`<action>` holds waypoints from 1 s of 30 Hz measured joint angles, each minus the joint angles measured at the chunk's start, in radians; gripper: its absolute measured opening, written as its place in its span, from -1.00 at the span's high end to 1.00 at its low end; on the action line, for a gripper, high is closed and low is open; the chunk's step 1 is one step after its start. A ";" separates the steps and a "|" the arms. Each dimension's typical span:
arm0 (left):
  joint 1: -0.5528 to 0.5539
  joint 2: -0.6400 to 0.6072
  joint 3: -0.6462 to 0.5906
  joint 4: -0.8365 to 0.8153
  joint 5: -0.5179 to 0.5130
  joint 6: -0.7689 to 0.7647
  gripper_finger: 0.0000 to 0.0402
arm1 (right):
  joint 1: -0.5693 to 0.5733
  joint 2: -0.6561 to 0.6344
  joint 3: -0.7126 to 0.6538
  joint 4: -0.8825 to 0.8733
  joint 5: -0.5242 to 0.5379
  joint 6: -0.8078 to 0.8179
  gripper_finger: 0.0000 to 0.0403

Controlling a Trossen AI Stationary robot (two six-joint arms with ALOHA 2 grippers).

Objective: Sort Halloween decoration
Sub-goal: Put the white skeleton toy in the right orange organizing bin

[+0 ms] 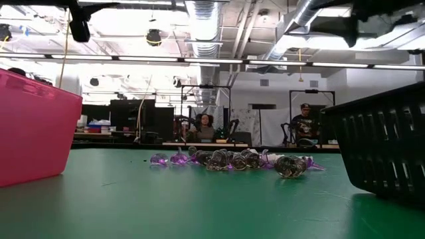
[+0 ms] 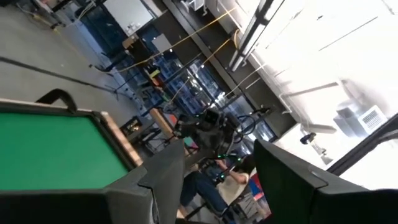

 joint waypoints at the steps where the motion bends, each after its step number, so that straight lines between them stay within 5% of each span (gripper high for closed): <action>1: 0.000 0.004 0.012 -0.005 0.007 0.008 0.09 | 0.012 0.042 0.021 0.000 0.000 -0.027 -0.33; 12: 0.000 0.150 0.143 -0.045 -0.024 0.149 0.09 | 0.041 0.409 0.293 0.076 -0.001 -0.155 -0.33; 23: 0.000 0.262 0.233 -0.360 0.021 0.050 0.09 | 0.042 0.597 0.489 -0.457 -0.002 -0.084 -0.33; 30: 0.007 0.363 0.329 -0.483 0.040 0.062 0.09 | 0.062 0.630 0.488 -0.532 0.018 0.066 -0.33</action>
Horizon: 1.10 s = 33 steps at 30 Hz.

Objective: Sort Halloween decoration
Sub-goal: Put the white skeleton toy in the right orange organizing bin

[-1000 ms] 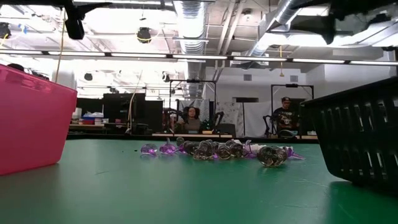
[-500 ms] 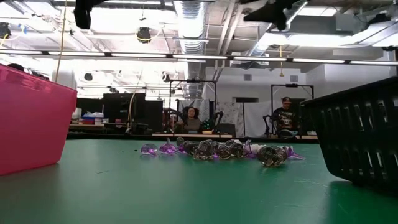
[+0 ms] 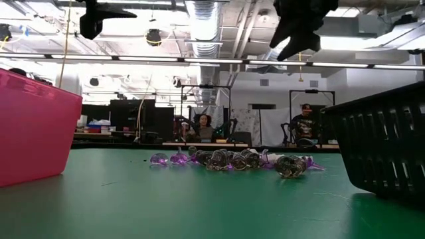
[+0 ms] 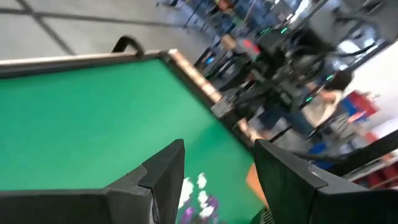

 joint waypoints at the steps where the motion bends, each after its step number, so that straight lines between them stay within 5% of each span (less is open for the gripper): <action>1: 0.003 0.015 0.013 -0.034 -0.001 -0.015 0.09 | 0.002 0.016 0.000 -0.002 0.010 0.033 -0.33; 15: 0.067 0.079 0.037 -0.166 0.166 -0.171 0.09 | 0.105 0.315 0.000 0.023 0.008 0.200 -0.33; 33: 0.069 0.175 0.036 -0.224 0.194 -0.190 0.09 | 0.330 0.488 -0.001 0.005 0.012 0.202 -0.33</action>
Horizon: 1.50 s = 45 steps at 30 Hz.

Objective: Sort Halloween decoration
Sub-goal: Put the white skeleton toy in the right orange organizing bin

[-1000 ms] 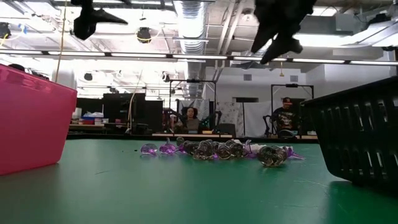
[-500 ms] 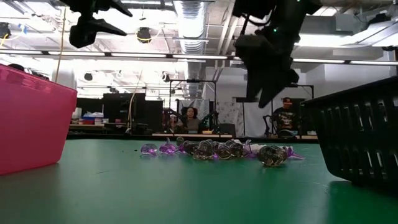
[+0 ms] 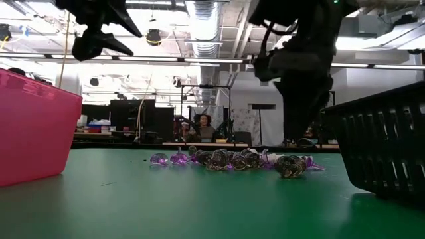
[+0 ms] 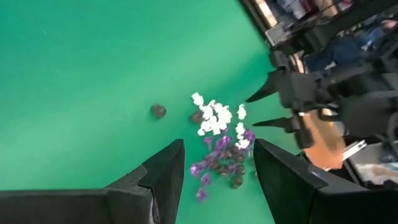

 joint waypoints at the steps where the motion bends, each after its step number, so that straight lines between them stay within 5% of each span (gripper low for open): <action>1: 0.000 0.008 0.000 0.001 0.000 0.007 0.09 | 0.006 -0.005 0.000 0.000 0.001 -0.035 -0.33; 12: 0.000 0.035 0.000 0.002 0.014 0.051 0.09 | -0.001 -0.072 0.000 -0.166 0.047 -0.601 -0.33; 17: 0.000 0.035 0.000 -0.013 0.008 0.053 0.09 | -0.044 -0.057 0.000 -0.142 -0.035 -0.740 -0.33; 37: 0.000 0.035 0.000 -0.052 -0.027 0.054 0.09 | -0.022 0.146 0.006 -0.051 -0.109 -0.801 -0.32; 45: 0.000 0.035 0.000 -0.052 -0.044 0.057 0.09 | -0.027 0.136 0.002 -0.040 -0.117 -0.765 0.24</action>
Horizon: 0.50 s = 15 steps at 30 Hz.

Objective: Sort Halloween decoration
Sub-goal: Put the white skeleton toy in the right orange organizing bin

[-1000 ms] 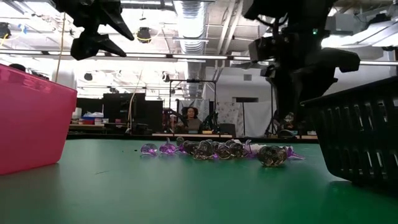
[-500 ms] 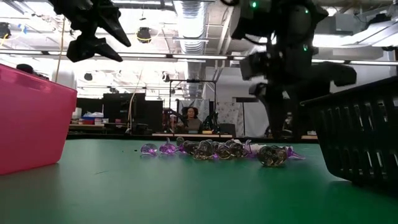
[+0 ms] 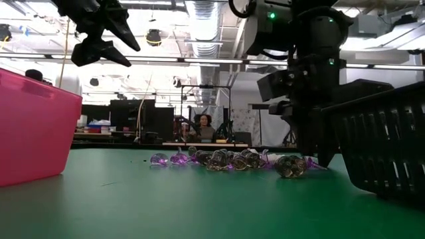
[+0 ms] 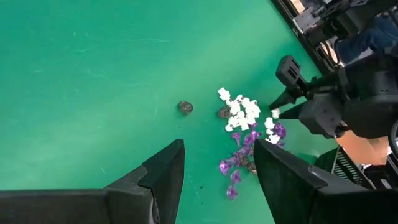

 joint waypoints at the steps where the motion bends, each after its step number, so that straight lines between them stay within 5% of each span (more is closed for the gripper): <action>1: 0.000 0.000 0.000 0.000 -0.001 0.000 0.09 | -0.004 -0.007 -0.001 -0.001 -0.003 0.001 0.35; 6: 0.000 0.000 0.000 0.000 -0.001 0.001 0.09 | -0.015 -0.033 -0.004 -0.005 -0.003 0.004 0.82; 15: 0.000 0.000 0.000 0.000 -0.001 -0.002 0.09 | -0.006 -0.191 -0.005 -0.186 0.012 0.171 0.83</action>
